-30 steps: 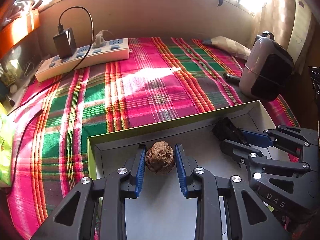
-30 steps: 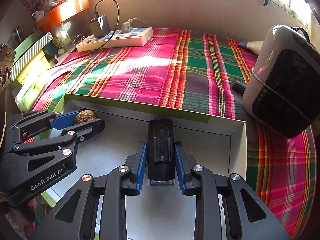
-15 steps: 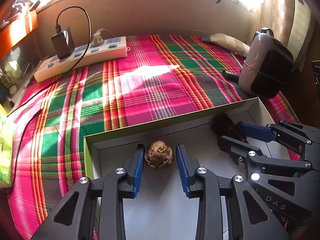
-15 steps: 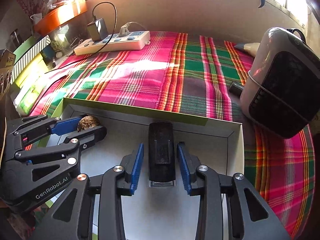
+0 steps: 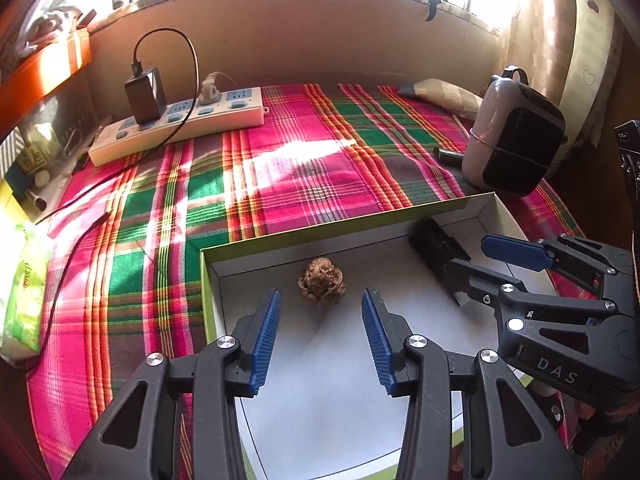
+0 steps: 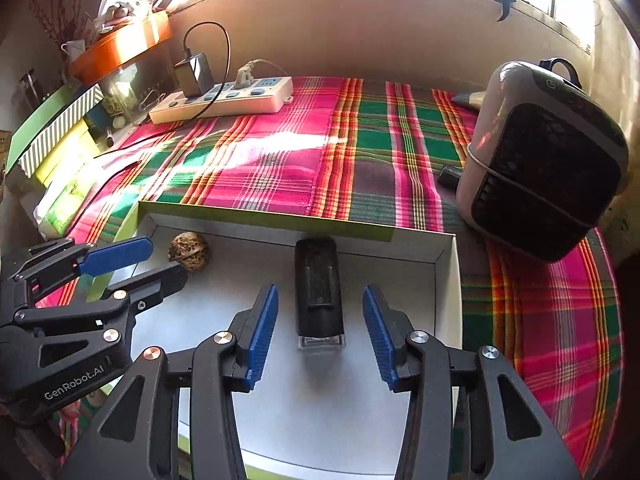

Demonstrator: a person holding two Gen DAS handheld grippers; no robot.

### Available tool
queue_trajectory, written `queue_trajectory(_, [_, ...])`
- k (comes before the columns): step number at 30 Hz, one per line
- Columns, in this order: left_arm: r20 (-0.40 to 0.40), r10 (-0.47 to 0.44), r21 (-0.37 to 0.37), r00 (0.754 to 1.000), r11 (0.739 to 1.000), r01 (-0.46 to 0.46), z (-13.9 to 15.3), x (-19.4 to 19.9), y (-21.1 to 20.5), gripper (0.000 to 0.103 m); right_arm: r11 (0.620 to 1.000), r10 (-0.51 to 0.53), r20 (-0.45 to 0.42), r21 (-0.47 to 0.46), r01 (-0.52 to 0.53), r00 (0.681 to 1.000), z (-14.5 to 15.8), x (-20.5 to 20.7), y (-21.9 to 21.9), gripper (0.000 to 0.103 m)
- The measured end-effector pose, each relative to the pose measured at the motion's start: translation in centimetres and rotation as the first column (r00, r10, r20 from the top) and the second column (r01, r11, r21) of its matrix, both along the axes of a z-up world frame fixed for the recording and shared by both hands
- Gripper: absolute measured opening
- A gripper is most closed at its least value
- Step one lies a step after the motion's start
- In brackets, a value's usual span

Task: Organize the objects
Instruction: 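Open right tool to drop the cylinder while left tool releases the walnut, then lift both tools out of the green box and back over the table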

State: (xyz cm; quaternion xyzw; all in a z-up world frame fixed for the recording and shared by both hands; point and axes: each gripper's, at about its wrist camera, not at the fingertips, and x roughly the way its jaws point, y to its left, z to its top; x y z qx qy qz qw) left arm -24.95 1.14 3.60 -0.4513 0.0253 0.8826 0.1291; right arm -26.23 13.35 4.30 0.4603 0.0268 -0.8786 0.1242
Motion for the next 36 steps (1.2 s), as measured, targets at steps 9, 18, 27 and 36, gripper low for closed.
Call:
queue_trajectory(9, [-0.061, 0.009, 0.02, 0.998, 1.0, -0.008, 2.0, 3.4, -0.9, 0.042, 1.0, -0.011, -0.064, -0.015, 0.01, 0.998, 1.6, 3.4, 0.6, 0.045])
queue_trajectory(18, [-0.082, 0.055, 0.058, 0.995, 0.997, -0.051, 2.6, 6.9, -3.2, 0.042, 0.999, -0.014, -0.095, -0.052, 0.009, 0.995, 2.6, 7.2, 1.9, 0.046])
queue_trajectory(27, [-0.081, 0.085, 0.071, 0.993, 0.994, -0.08, 1.7, 10.4, -5.2, 0.042, 0.998, -0.028, -0.143, -0.059, 0.02, 0.989, 3.3, 10.9, 3.5, 0.054])
queue_trajectory(36, [-0.045, 0.109, 0.116, 0.993, 0.988, -0.103, 0.0, 12.6, -6.8, 0.042, 0.995, -0.076, -0.148, -0.082, 0.064, 0.986, 2.3, 14.3, 5.8, 0.054])
